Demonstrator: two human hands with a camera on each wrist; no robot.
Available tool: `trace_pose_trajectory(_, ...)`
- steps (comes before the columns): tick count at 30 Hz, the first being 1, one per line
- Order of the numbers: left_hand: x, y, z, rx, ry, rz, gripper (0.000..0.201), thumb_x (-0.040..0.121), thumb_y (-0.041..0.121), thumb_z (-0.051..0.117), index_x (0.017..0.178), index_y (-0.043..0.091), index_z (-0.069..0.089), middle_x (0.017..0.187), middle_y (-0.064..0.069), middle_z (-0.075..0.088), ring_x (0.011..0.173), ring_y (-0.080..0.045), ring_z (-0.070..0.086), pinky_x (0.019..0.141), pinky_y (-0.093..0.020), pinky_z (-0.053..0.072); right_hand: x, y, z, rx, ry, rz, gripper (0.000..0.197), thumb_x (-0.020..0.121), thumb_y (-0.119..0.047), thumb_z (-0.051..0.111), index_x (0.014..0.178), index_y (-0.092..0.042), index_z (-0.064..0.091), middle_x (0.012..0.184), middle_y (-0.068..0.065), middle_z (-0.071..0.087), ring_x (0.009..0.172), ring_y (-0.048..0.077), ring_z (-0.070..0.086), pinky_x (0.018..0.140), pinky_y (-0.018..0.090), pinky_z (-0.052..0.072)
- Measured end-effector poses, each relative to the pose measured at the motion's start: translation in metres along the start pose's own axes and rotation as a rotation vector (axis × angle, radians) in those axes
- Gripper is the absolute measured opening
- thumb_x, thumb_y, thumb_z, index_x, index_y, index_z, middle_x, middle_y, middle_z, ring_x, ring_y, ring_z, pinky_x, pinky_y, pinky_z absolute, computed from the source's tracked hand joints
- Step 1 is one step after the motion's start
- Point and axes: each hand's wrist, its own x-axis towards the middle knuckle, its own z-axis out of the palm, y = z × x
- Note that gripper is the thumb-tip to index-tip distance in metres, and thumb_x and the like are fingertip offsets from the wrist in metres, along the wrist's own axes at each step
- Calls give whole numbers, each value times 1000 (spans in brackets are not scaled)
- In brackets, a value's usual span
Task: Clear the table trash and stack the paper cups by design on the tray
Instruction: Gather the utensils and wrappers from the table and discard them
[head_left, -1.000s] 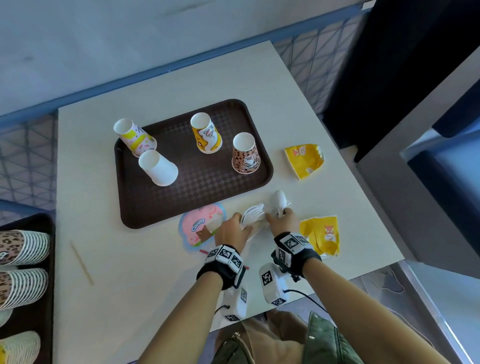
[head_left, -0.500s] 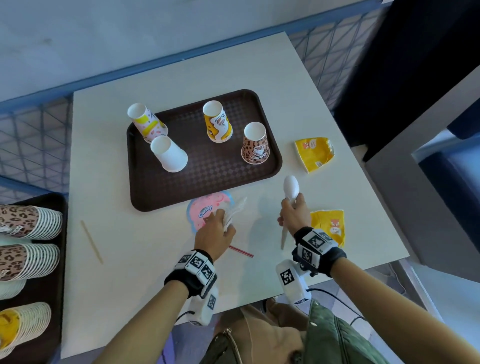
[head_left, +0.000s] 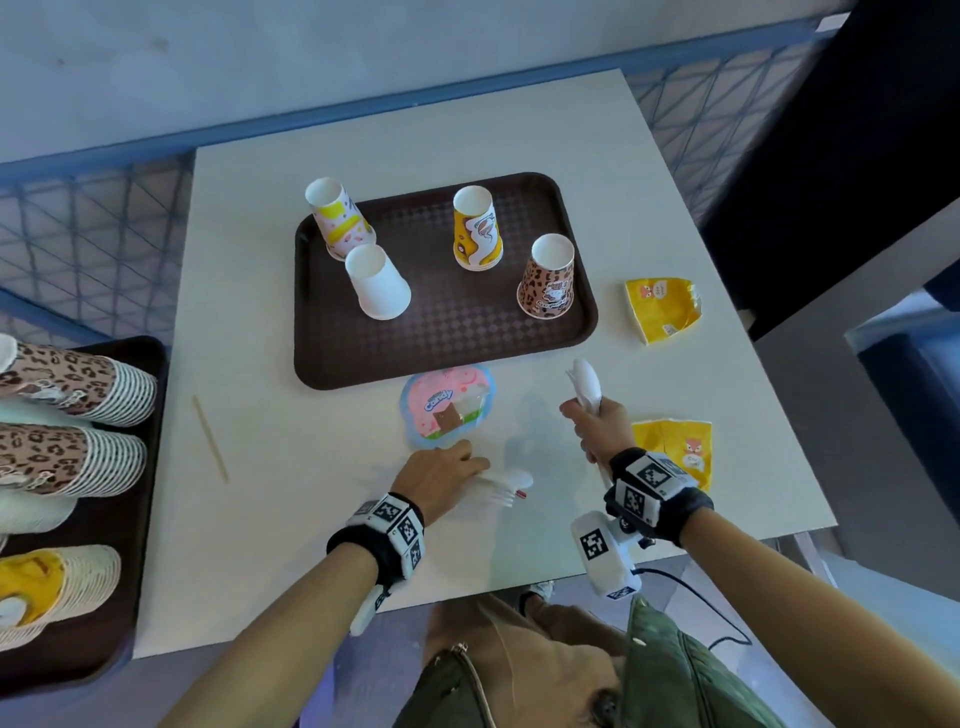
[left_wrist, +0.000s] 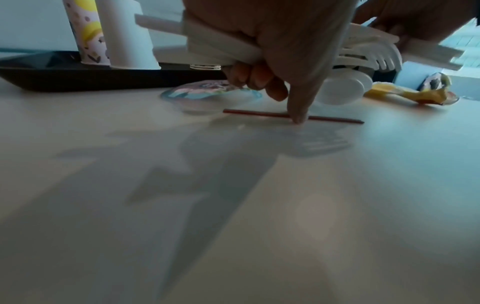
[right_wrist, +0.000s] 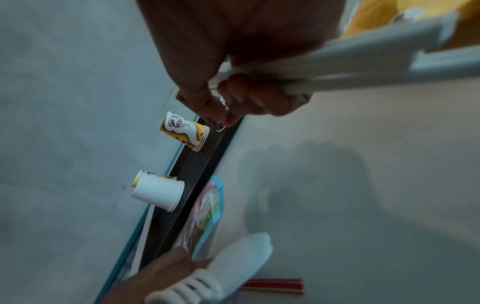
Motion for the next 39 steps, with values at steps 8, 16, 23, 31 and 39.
trace_pose_trajectory(8, -8, 0, 19, 7, 16, -46, 45, 29, 11, 89, 61, 22, 61, 63, 8, 59, 31, -10, 48, 29, -15, 23, -2, -15, 15, -217, -32, -66, 29, 74, -28, 61, 54, -15, 44, 52, 4, 41, 51, 23, 37, 57, 35, 33)
trace_pose_trajectory(16, -78, -32, 29, -517, 252, -528, 21, 86, 17, 55, 103, 10, 45, 105, -12, 59, 97, -32, 57, 70, -34, 40, -19, -49, 89, -395, -158, -173, 38, 83, -22, 59, 53, -11, 39, 58, 7, 43, 60, 25, 42, 55, 27, 30)
trace_pose_trajectory(23, -131, -97, 25, -1042, 717, -1046, 29, 91, 18, 54, 106, -7, 52, 99, -29, 64, 92, -41, 62, 73, -36, 44, -53, -79, 199, -668, -307, -289, 38, 85, -34, 53, 56, -15, 38, 55, 1, 43, 58, 24, 46, 50, 28, 29)
trace_pose_trajectory(31, -161, -169, 37, -1524, 826, -1258, 40, 84, 39, 52, 86, -1, 50, 73, -31, 58, 63, -35, 66, 54, -37, 54, -77, -104, 327, -654, -353, -391, 35, 80, -43, 62, 87, -9, 67, 94, 11, 70, 90, 29, 64, 66, 26, 38)
trace_pose_trajectory(39, -172, -208, 45, -1493, 791, -1257, 14, 86, 19, 56, 76, 9, 52, 87, -35, 60, 86, -46, 61, 66, -36, 43, -76, -105, 412, -801, -340, -373, 40, 79, -43, 64, 95, -7, 61, 100, 11, 66, 91, 29, 62, 68, 31, 43)
